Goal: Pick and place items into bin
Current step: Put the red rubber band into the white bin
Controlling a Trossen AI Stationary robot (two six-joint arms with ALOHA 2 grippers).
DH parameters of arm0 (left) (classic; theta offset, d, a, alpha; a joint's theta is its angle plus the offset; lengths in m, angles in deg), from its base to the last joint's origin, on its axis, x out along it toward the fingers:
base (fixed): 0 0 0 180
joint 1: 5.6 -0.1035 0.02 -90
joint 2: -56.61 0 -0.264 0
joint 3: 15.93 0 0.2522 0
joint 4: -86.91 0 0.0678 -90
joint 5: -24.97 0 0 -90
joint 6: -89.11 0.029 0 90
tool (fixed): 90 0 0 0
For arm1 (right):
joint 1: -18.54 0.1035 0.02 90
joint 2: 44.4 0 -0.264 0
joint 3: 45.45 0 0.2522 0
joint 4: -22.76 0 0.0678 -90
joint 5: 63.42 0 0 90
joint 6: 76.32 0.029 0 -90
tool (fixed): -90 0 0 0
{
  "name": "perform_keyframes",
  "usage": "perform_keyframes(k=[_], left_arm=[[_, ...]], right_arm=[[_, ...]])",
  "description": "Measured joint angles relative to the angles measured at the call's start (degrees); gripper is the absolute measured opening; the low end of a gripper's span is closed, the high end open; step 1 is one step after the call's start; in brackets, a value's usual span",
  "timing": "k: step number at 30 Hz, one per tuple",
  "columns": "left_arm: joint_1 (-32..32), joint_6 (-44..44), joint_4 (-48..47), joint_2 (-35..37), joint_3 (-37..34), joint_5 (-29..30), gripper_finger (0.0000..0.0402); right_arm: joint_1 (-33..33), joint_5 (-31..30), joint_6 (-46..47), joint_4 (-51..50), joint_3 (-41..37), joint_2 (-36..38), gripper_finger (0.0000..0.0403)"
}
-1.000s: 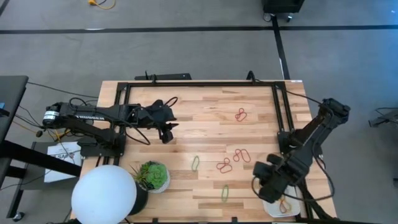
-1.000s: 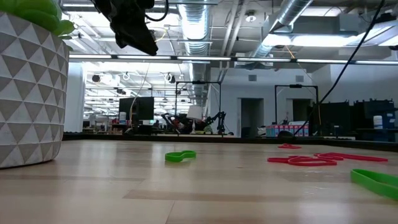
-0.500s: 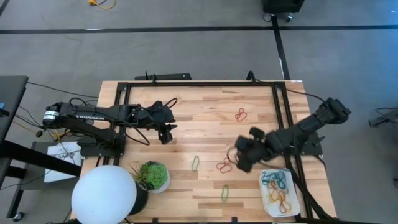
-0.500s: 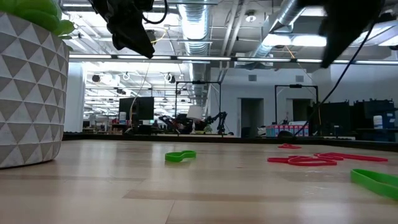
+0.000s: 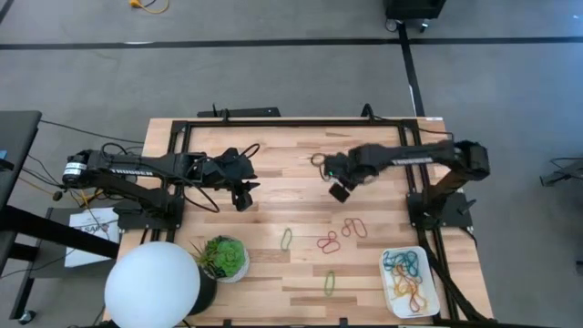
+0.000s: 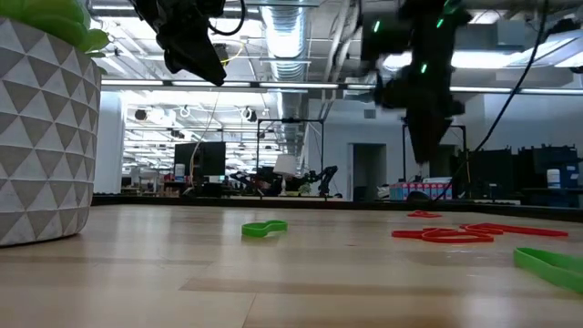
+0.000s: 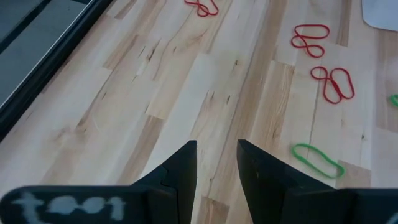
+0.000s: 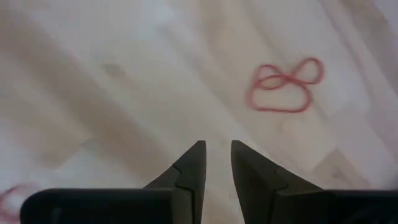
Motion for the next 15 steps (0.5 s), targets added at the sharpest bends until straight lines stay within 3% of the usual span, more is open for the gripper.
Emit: perform_keyframes(k=[7,15], left_arm=[[0.01,0.12,-0.02,0.00,0.00,0.07,0.0104],[0.00,0.44,-0.20,0.00,0.00,0.09,0.0104]], right_arm=[[-12.38,5.14,-5.94,2.00,-0.02,-8.31,0.0079],[-20.72,5.89,-8.18,5.69,0.00,-12.50,0.0125]])
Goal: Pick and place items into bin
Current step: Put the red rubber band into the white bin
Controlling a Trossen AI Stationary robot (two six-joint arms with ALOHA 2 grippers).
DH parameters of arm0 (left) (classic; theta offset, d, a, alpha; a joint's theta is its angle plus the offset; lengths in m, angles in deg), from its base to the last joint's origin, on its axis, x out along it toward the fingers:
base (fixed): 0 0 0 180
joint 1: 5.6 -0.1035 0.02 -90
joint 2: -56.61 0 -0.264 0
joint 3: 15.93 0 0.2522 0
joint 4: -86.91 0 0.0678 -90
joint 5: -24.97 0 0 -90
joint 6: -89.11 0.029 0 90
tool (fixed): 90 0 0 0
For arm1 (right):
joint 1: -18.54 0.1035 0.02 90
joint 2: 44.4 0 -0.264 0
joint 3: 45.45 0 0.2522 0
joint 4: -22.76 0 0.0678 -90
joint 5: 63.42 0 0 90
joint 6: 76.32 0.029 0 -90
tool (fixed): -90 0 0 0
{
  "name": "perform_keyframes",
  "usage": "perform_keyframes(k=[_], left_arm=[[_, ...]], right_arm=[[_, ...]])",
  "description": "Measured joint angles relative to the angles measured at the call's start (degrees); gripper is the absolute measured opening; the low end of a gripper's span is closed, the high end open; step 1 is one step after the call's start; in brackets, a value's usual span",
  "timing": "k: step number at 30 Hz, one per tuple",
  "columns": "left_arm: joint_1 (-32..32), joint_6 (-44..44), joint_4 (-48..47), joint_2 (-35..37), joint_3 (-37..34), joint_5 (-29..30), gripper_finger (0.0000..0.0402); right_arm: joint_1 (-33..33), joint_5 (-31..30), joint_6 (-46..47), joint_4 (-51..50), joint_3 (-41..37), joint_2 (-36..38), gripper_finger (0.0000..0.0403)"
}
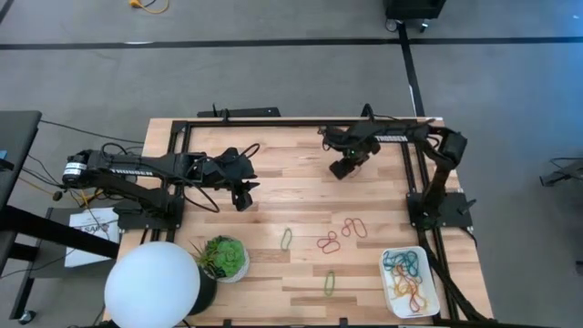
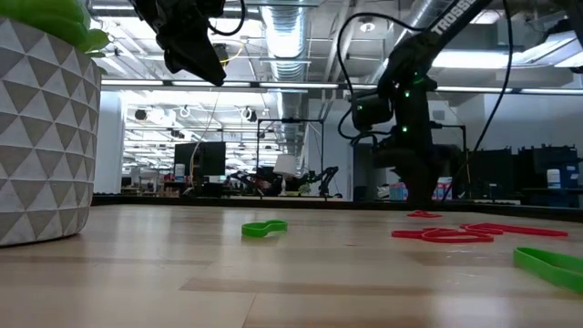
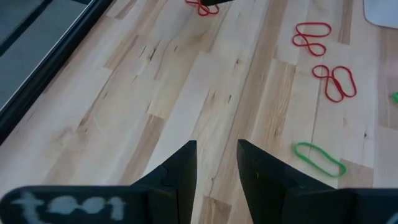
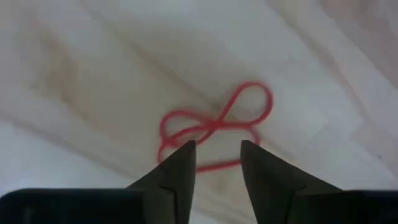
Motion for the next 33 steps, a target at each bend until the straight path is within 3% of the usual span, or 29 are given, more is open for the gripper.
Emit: perform_keyframes(k=[9,22,27,33], left_arm=[[0.02,0.28,-0.08,0.00,0.00,0.04,0.0104],[0.00,0.26,-0.35,0.00,0.00,0.04,0.0104],[0.01,0.27,-0.41,0.00,-0.02,0.07,0.0104],[0.00,0.26,-0.44,0.00,-0.02,0.54,0.0104]], right_arm=[[-1.11,0.02,-0.96,4.11,0.00,0.05,0.0169],[0.76,1.37,-5.15,4.20,0.66,-6.88,0.0150],[1.48,2.38,-8.61,4.60,0.60,-6.76,0.0111],[4.53,3.68,-11.76,-1.56,1.66,-3.30,0.0011]])
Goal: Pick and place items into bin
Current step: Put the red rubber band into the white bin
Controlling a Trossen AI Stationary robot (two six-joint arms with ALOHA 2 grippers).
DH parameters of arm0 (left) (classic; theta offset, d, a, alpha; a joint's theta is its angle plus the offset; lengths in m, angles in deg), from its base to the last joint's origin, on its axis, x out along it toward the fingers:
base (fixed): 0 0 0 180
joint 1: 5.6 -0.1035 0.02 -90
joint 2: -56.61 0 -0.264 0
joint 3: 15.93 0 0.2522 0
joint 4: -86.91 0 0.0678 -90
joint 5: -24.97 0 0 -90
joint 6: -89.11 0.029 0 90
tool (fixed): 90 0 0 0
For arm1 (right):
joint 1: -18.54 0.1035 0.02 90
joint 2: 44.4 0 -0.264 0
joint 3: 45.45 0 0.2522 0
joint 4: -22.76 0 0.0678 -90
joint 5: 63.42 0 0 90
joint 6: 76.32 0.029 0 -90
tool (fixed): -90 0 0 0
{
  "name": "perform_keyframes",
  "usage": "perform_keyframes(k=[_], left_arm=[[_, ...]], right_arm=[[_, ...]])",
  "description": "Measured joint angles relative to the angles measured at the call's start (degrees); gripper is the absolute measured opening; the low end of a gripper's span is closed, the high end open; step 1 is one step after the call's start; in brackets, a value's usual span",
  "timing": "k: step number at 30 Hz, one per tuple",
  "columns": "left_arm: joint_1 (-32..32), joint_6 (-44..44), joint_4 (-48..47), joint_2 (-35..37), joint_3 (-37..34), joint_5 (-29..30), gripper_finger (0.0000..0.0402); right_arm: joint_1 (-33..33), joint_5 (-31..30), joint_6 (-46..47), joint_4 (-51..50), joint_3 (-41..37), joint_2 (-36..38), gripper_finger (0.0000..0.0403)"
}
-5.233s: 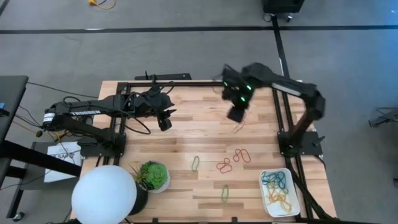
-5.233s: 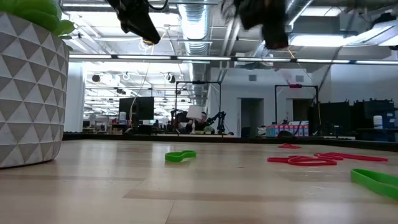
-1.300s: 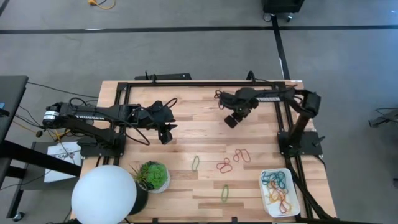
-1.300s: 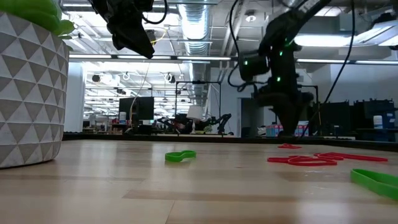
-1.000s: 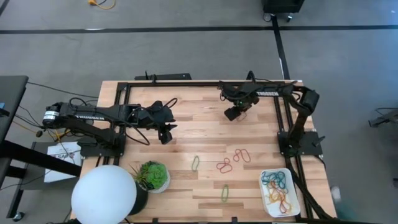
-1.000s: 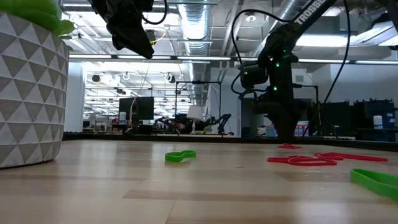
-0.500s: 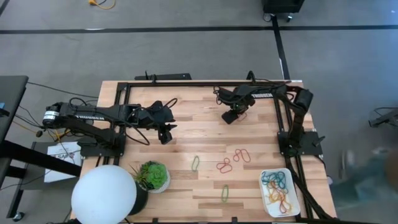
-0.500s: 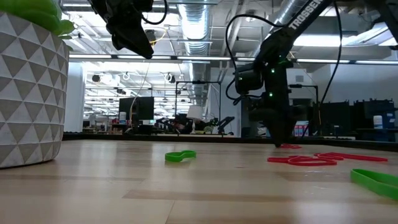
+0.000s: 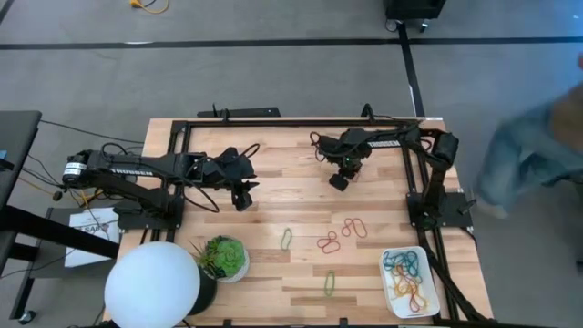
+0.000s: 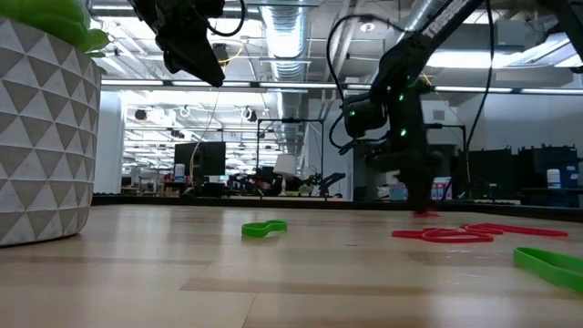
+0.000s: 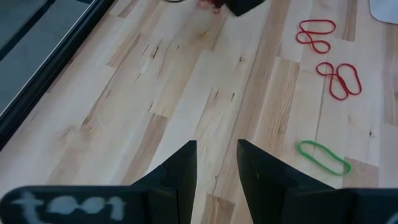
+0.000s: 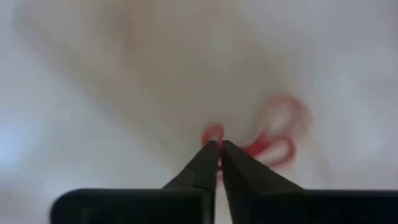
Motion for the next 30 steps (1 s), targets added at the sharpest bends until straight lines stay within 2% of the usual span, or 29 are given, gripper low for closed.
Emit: perform_keyframes(k=[3,7,11,14,17,25,30], left_arm=[[0.01,0.00,-0.02,0.00,0.00,0.03,0.0104],[0.01,0.00,-0.20,0.00,-0.02,0.05,0.0104],[0.00,0.00,-0.20,0.00,-0.02,0.17,0.0104],[0.00,0.00,-0.20,0.00,-0.02,0.42,0.0104],[0.01,0.00,-0.20,0.00,-0.02,0.72,0.0104],[0.00,0.00,-0.16,0.00,-0.02,0.83,0.0104],[0.00,-0.02,-0.09,0.00,-0.02,0.81,0.0104]], right_arm=[[3.06,0.15,1.68,-4.08,2.42,4.43,0.0014],[9.34,0.17,6.71,-15.33,4.21,10.43,0.0006],[18.47,7.45,15.32,-24.04,5.06,18.22,0.0007],[27.50,13.16,24.17,-25.42,5.05,23.46,0.0005],[38.18,14.97,32.84,-24.55,5.09,27.95,0.0003],[66.88,13.82,61.35,-19.68,5.09,33.90,0.0002],[81.45,8.66,77.34,-14.24,5.11,33.75,0.0003]])
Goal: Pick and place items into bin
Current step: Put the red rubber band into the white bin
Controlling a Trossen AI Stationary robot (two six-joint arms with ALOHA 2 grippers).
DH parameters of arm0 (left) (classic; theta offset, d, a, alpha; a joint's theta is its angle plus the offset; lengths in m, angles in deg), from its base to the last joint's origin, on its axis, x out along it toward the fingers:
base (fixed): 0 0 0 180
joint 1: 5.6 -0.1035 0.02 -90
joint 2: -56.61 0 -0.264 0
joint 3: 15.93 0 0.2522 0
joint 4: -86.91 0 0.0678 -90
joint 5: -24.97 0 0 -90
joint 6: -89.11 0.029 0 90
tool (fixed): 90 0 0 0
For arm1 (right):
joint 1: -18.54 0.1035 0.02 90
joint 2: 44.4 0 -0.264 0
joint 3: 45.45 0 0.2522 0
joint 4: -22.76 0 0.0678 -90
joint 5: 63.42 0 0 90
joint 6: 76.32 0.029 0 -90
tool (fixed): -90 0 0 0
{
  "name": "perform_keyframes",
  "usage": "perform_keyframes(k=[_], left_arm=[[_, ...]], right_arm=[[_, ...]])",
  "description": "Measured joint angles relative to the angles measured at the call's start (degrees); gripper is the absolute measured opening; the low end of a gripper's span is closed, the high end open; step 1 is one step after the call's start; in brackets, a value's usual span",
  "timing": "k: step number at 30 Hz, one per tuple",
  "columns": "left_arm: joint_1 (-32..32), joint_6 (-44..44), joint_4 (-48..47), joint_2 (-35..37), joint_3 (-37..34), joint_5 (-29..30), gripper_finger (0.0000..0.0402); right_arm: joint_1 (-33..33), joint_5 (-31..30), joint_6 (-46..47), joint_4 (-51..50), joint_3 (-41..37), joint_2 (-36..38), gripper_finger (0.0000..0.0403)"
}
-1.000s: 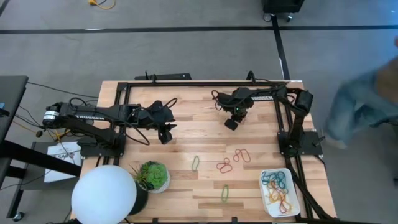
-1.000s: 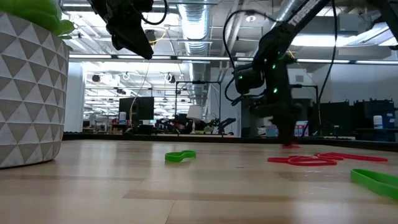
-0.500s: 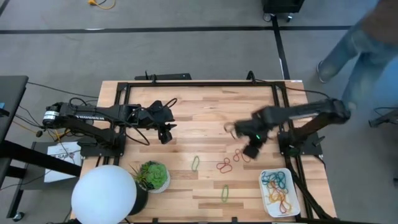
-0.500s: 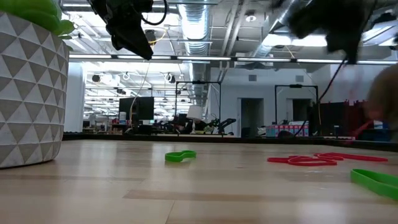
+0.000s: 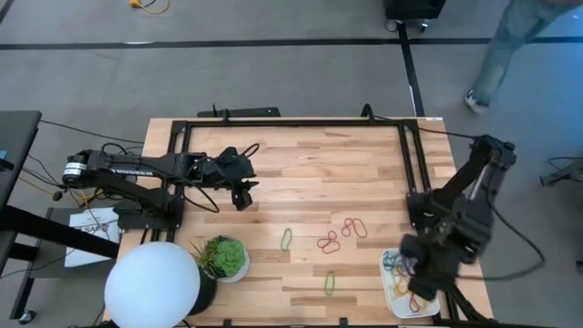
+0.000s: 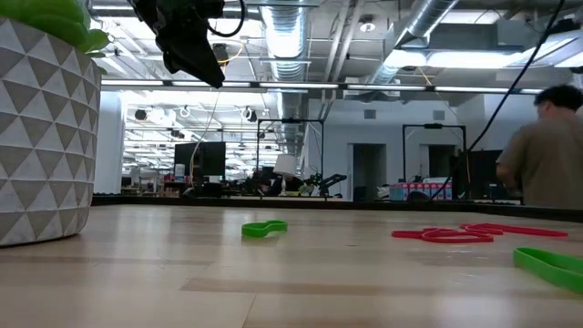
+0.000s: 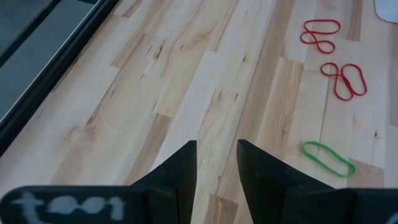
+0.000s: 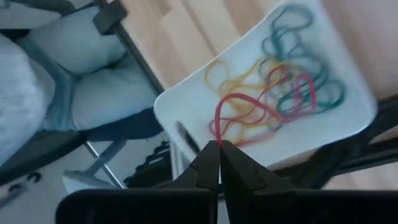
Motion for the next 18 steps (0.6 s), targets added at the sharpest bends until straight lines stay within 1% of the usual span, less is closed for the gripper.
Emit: perform_keyframes(k=[3,5,8,12,18], left_arm=[[0.00,0.00,0.03,0.00,0.00,0.00,0.0104],[0.01,0.00,0.03,-0.01,0.00,0.00,0.0104],[0.02,-0.02,0.05,0.00,0.00,-0.01,0.0104],[0.02,-1.35,0.05,0.00,0.00,-0.04,0.0104],[0.00,-2.43,0.03,0.00,0.00,-0.07,0.0104]], right_arm=[[6.44,-5.00,8.69,2.16,0.00,-1.43,0.0001],[9.61,-7.39,13.81,2.80,0.02,-2.76,0.0002],[12.63,-8.23,18.66,2.61,0.02,-5.31,0.0006],[14.21,-8.08,20.39,2.27,0.02,-8.70,0.0019],[13.47,-8.12,18.85,1.48,-0.09,-10.66,0.0048]])
